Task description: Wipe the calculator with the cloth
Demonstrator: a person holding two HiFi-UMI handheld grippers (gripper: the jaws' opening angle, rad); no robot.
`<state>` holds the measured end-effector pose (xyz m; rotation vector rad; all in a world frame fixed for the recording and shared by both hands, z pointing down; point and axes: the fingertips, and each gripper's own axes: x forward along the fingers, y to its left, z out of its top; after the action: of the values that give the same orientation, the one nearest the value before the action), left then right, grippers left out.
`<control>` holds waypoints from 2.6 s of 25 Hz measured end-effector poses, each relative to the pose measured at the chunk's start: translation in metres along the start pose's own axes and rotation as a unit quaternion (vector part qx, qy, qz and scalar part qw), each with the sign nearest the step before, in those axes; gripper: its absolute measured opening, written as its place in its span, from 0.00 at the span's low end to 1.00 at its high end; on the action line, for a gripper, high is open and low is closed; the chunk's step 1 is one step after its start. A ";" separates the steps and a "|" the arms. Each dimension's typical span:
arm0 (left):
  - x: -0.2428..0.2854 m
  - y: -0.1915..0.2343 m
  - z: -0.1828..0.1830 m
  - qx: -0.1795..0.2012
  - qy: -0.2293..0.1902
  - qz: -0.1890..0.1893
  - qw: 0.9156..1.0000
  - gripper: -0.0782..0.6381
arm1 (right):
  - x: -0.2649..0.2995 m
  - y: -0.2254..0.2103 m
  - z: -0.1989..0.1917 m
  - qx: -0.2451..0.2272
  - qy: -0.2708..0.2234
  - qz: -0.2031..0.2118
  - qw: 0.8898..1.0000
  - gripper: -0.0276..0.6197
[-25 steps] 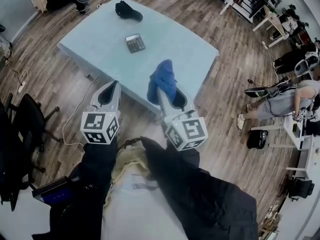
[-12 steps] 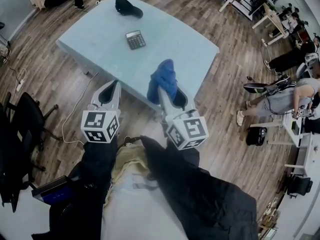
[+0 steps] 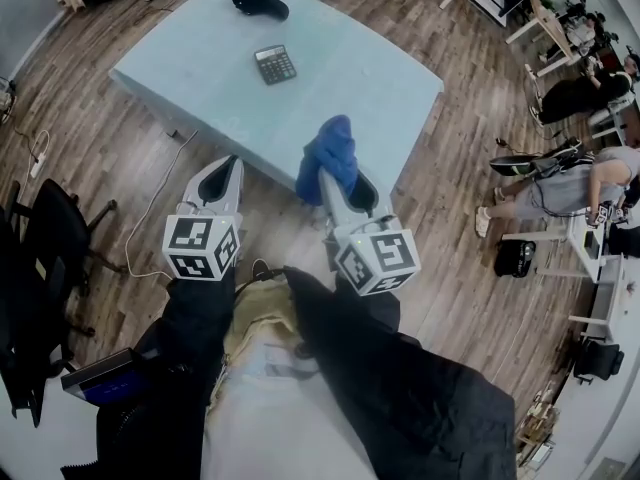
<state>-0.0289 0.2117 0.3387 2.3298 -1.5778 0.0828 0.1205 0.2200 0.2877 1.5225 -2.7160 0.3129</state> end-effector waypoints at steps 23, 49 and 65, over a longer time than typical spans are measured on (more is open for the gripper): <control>0.013 0.004 -0.021 -0.023 0.034 -0.010 0.999 0.10 | 0.011 -0.013 -0.015 0.017 0.030 -0.014 0.999 0.23; 0.205 0.121 0.023 -0.024 0.079 0.029 0.996 0.10 | 0.221 -0.123 -0.020 0.070 0.056 0.003 0.996 0.23; 0.281 0.157 0.005 -0.051 0.126 0.031 0.990 0.10 | 0.283 -0.167 -0.048 0.078 0.113 -0.006 0.991 0.23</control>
<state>-0.0646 -0.0934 0.4346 2.1001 -1.4915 0.2932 0.1084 -0.0943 0.3937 1.4374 -2.5570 0.6686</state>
